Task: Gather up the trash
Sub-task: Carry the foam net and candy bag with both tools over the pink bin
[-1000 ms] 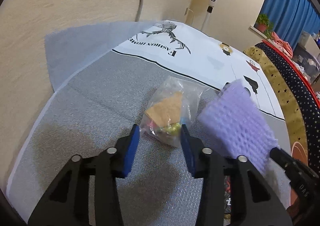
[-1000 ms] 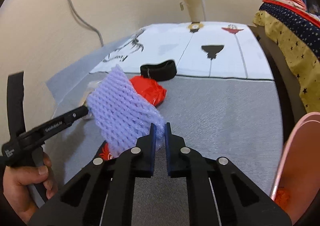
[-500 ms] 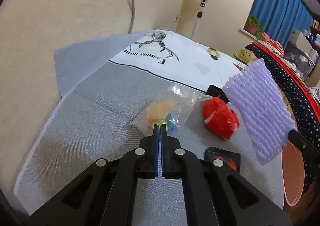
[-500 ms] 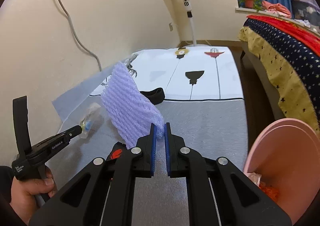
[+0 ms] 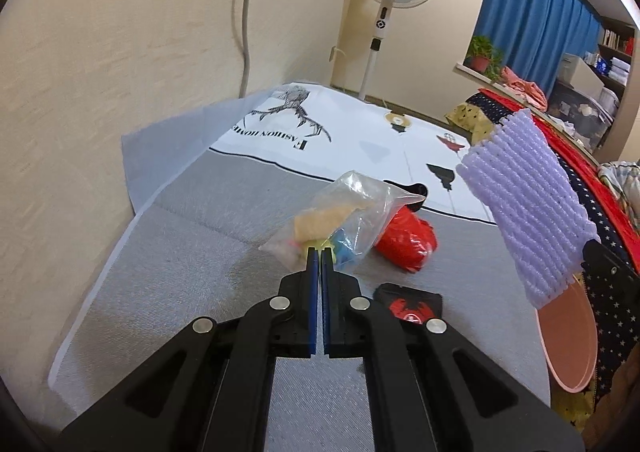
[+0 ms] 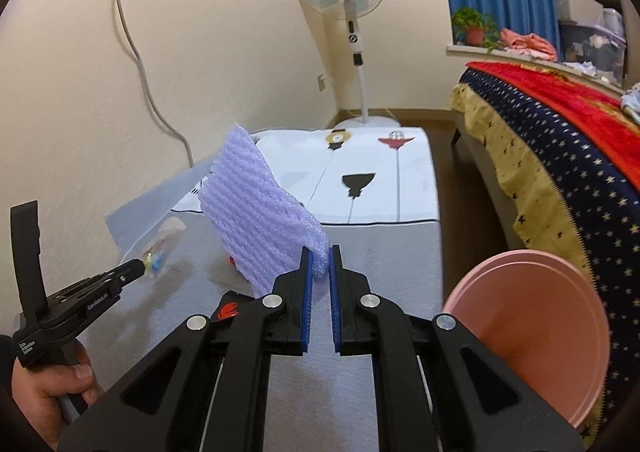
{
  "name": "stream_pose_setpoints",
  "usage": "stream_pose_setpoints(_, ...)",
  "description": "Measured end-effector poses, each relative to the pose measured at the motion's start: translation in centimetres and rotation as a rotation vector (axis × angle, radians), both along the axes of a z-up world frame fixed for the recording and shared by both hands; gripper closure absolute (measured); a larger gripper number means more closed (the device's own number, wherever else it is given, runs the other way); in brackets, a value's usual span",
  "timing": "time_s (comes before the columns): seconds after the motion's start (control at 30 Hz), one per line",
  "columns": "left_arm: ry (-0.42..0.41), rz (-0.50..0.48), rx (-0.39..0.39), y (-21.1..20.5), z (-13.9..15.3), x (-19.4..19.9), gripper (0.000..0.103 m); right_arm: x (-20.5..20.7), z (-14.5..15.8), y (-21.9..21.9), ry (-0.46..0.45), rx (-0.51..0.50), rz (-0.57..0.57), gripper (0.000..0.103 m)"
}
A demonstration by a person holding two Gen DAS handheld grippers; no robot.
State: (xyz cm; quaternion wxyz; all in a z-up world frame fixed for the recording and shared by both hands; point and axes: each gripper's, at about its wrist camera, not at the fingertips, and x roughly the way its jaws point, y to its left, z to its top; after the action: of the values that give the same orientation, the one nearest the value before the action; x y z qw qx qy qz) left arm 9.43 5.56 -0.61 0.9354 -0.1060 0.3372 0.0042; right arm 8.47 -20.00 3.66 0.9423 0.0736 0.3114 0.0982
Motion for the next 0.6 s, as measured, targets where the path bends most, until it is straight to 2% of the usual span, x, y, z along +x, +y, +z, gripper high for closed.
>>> stream_pose_setpoints(0.6, -0.051, -0.078, -0.004, -2.9, 2.1, -1.9, 0.102, -3.9, 2.9, -4.5, -0.052, -0.009, -0.152, 0.095)
